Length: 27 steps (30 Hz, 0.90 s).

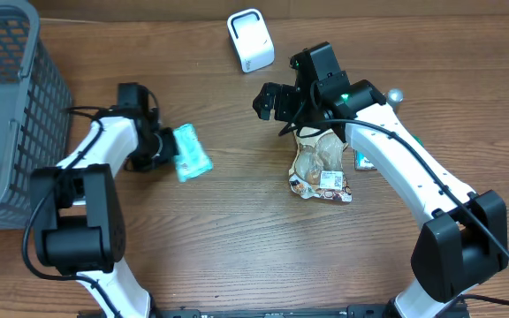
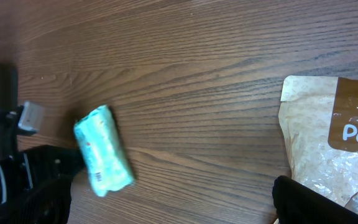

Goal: Scan the item barcode
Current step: 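Move the left gripper right onto the teal wipes pack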

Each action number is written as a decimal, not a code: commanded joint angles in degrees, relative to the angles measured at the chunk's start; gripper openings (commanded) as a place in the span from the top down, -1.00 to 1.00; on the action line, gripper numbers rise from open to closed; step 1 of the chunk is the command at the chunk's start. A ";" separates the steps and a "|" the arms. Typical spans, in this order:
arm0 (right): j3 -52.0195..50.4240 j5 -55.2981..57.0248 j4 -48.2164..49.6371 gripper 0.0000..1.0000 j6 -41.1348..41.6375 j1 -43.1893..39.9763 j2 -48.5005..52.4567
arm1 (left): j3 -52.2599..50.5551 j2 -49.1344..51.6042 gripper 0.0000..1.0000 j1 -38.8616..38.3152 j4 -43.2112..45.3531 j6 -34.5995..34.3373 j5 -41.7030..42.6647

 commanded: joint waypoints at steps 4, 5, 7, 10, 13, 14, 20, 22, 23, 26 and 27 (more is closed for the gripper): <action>0.28 -0.33 0.37 -1.00 0.17 -0.07 -1.09 | -0.55 1.75 0.88 -7.26 1.70 6.27 4.15; 0.28 -0.35 0.37 -1.00 0.17 -0.07 -1.09 | -0.55 1.75 0.88 -8.04 1.86 6.91 3.78; 0.28 -0.35 0.37 -1.00 0.17 -0.07 -1.09 | -0.50 1.75 0.87 -9.60 1.86 6.88 1.77; 0.28 -0.35 0.37 -1.00 0.17 -0.07 -1.09 | 0.09 1.75 0.89 -10.91 0.92 7.72 1.16; 0.28 -0.35 0.37 -1.00 0.17 -0.07 -1.09 | 1.79 1.73 0.92 -11.19 -2.99 7.67 1.31; 0.28 -0.35 0.37 -1.00 0.17 -0.07 -1.09 | 2.58 1.73 0.92 -11.19 -4.59 7.67 1.40; 0.28 -0.35 0.37 -1.00 0.17 -0.07 -1.09 | 12.98 1.73 0.92 -10.91 -15.76 8.15 -1.95; 0.28 -0.35 0.37 -1.00 0.17 -0.07 -1.09 | 16.72 1.73 0.92 -10.91 -16.37 8.13 -2.84; 0.28 -0.35 0.37 -1.00 0.17 -0.07 -1.09 | 18.23 1.73 0.92 -10.91 -15.87 8.17 -3.65; 0.28 -0.35 0.37 -1.00 0.17 -0.07 -1.09 | 19.89 1.73 0.92 -10.91 -11.19 8.13 -10.60; 0.28 -0.35 0.37 -1.00 0.17 -0.07 -1.09 | 19.78 1.75 0.91 -10.91 -9.18 8.13 -12.94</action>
